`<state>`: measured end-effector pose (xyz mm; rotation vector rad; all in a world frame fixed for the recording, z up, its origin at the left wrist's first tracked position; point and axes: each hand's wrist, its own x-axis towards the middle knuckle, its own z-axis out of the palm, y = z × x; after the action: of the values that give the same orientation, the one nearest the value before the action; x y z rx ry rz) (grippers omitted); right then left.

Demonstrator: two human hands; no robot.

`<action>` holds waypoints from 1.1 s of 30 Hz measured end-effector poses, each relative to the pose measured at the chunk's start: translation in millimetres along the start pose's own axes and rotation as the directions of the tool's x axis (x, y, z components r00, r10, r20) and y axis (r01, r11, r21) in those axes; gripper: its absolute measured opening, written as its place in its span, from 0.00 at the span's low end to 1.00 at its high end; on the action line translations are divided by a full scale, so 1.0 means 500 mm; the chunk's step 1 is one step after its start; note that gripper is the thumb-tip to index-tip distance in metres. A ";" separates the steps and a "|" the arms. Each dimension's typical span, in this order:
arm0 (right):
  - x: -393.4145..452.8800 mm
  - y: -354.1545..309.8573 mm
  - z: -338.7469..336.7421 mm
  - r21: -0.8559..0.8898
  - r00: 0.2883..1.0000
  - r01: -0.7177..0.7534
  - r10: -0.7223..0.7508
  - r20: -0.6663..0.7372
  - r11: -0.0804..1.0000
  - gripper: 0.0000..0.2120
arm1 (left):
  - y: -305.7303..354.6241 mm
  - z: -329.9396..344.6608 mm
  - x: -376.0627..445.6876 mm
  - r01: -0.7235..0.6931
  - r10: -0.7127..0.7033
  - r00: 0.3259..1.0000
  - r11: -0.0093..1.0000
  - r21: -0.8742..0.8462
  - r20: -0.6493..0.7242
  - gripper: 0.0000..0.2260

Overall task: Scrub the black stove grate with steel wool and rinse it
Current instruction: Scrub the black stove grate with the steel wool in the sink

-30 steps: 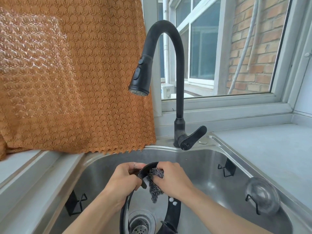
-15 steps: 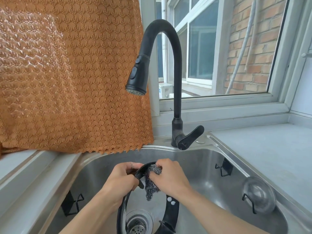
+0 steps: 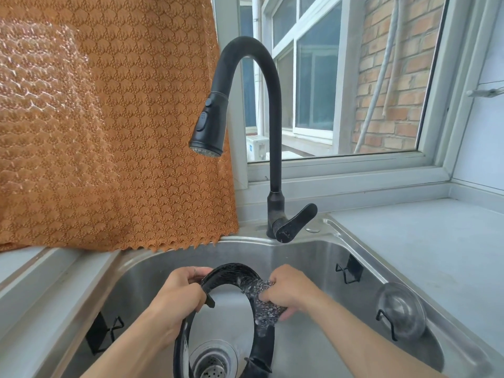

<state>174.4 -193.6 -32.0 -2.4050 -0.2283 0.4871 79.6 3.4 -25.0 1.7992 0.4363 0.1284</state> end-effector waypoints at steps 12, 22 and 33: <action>0.006 -0.018 0.029 0.472 0.998 0.003 -0.035 0.060 0.882 0.11 | 0.006 -0.007 -0.012 0.135 -0.112 0.977 0.983 -0.122 0.183 0.30; 0.006 -0.021 0.035 0.000 0.950 0.233 -0.228 -0.212 0.973 0.10 | 0.004 0.009 -0.014 0.152 -0.142 0.981 0.986 -0.074 0.129 0.11; -0.017 -0.059 0.077 -0.157 0.852 0.362 -0.395 -0.345 0.919 0.09 | 0.022 0.031 -0.025 0.100 -0.082 0.986 0.988 -0.115 0.147 0.14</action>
<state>150.2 -151.3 -37.7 -2.3948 -0.5503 -0.1649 75.3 -17.4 -17.2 1.6528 0.3992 -0.0364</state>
